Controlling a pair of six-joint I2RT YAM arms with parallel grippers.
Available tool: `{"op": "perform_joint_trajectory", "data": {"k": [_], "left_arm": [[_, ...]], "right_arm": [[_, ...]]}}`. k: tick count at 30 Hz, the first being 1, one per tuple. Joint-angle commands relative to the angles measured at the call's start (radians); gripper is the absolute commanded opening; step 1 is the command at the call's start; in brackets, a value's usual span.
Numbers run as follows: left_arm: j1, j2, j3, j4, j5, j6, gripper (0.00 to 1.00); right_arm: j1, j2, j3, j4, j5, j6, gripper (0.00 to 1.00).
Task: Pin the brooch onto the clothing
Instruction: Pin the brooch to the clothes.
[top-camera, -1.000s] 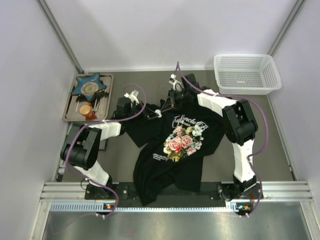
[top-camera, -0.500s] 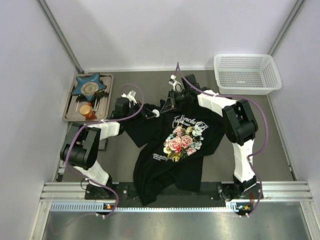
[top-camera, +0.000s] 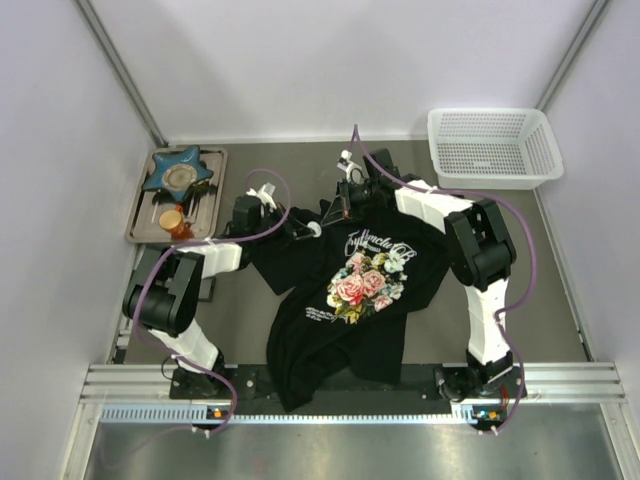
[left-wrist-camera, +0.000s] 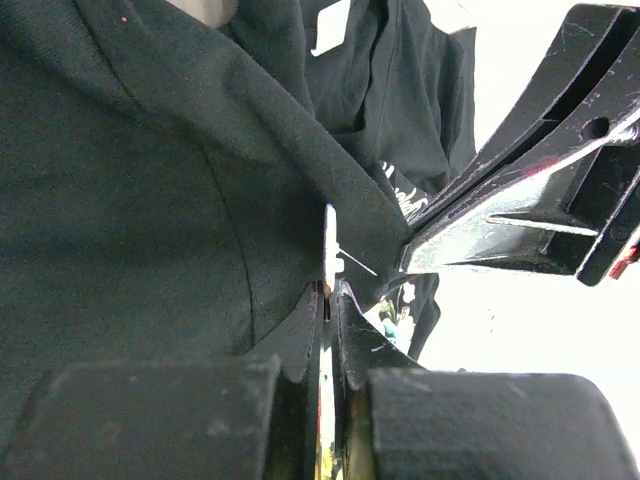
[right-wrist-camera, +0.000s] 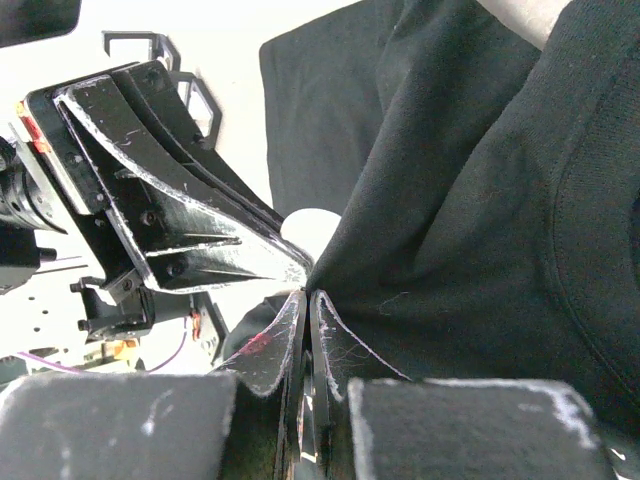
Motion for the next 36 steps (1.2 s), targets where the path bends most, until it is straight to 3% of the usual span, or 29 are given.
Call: {"op": "perform_joint_trajectory", "data": {"k": [1,17,36], "left_arm": [[-0.017,0.009,0.048,0.040,0.020,0.014,0.00],[-0.020,0.001,0.020,0.173,0.137,-0.003,0.00],[0.001,-0.050,-0.012,0.155,0.217,0.035,0.00]], "right_arm": [[-0.006,-0.054,0.013,0.036,-0.025,0.000,0.00],[-0.007,-0.034,0.023,0.035,-0.018,-0.011,0.00],[-0.038,-0.012,0.041,0.020,-0.026,-0.045,0.00]]}}
